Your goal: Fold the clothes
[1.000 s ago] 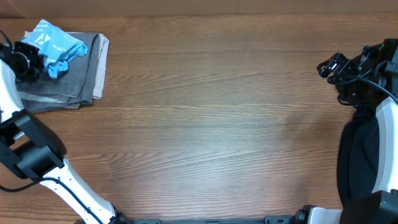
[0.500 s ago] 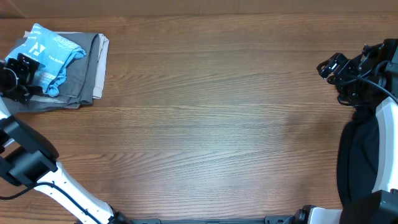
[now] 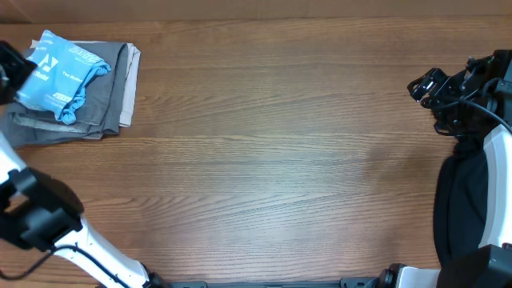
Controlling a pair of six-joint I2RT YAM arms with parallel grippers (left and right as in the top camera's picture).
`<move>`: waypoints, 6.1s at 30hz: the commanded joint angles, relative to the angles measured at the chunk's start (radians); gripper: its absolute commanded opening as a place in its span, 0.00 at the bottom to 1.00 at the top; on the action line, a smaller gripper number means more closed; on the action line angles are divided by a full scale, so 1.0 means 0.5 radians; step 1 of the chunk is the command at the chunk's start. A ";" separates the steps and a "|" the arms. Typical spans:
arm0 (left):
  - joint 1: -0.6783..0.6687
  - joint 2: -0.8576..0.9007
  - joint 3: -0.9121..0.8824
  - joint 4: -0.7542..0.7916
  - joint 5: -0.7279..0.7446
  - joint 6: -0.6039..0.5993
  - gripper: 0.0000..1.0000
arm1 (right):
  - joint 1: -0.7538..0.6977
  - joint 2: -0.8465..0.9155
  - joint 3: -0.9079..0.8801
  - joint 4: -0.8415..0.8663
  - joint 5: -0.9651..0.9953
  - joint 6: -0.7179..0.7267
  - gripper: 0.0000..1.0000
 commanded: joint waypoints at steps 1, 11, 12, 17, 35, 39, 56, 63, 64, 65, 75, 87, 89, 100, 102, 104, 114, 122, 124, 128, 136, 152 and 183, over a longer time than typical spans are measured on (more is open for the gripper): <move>0.026 0.217 -0.122 -0.060 -0.010 0.114 0.04 | -0.004 0.002 0.005 0.004 0.021 0.002 1.00; 0.095 0.411 -0.214 -0.128 -0.174 0.115 0.04 | -0.004 0.002 0.005 0.004 0.020 0.002 1.00; 0.103 0.410 -0.214 -0.131 -0.140 0.115 0.04 | -0.004 0.002 0.005 0.004 0.020 0.002 1.00; 0.115 0.228 -0.180 -0.119 0.546 0.218 0.04 | -0.004 0.002 0.005 0.004 0.020 0.002 1.00; -1.371 -0.667 -0.203 -0.571 -0.606 0.060 0.89 | -0.004 0.002 0.005 0.004 0.020 0.002 1.00; -1.566 -0.600 -0.203 -0.571 -0.665 0.060 1.00 | -0.004 0.002 0.005 0.004 0.020 0.002 1.00; -1.765 -0.513 -0.203 -0.571 -0.665 0.060 1.00 | -0.004 0.002 0.005 0.004 0.020 0.002 1.00; -1.765 -0.513 -0.203 -0.571 -0.666 0.060 1.00 | -0.004 0.002 0.005 0.004 0.020 0.002 1.00; -1.765 -0.513 -0.203 -0.571 -0.666 0.060 1.00 | -0.004 0.006 0.005 0.004 0.020 0.002 1.00; -1.765 -0.513 -0.203 -0.571 -0.666 0.060 1.00 | -0.004 0.007 0.005 0.004 0.020 0.002 1.00; -1.765 -0.513 -0.203 -0.571 -0.665 0.060 1.00 | 0.070 -0.436 0.005 0.004 0.020 0.002 1.00; -1.765 -0.513 -0.203 -0.571 -0.666 0.060 1.00 | 0.550 -1.541 0.005 0.003 0.020 0.002 1.00; -1.765 -0.513 -0.203 -0.571 -0.666 0.060 1.00 | 0.678 -1.743 0.005 0.006 0.021 -0.008 1.00; -1.765 -0.513 -0.203 -0.571 -0.666 0.060 1.00 | 1.044 -2.663 -0.029 -0.404 0.045 -0.021 1.00; -1.765 -0.513 -0.203 -0.571 -0.666 0.060 1.00 | 1.042 -2.798 -0.099 -0.424 0.097 -0.021 1.00; -1.765 -0.513 -0.203 -0.571 -0.666 0.060 1.00 | 1.041 -2.917 -0.208 -0.421 0.156 -0.021 1.00; -1.765 -0.513 -0.203 -0.571 -0.666 0.060 1.00 | 1.044 -3.022 -0.934 0.021 0.381 -0.028 1.00; -1.765 -0.513 -0.203 -0.571 -0.666 0.060 1.00 | 1.044 -3.022 -1.804 1.220 0.407 -0.142 1.00; -1.765 -0.513 -0.203 -0.571 -0.666 0.060 1.00 | 1.044 -3.023 -2.000 1.528 0.407 -0.150 1.00; -1.765 -0.513 -0.203 -0.571 -0.666 0.060 1.00 | 1.044 -3.024 -2.358 2.127 0.378 -0.188 1.00; -1.765 -0.513 -0.203 -0.571 -0.666 0.060 1.00 | 1.044 -3.024 -2.631 2.370 0.304 -0.430 1.00; -1.765 -0.513 -0.203 -0.571 -0.666 0.060 1.00 | 0.869 -3.024 -2.796 1.952 0.310 -0.750 1.00; -1.765 -0.513 -0.203 -0.571 -0.666 0.060 1.00 | 0.847 -3.025 -2.796 1.793 0.408 -0.779 1.00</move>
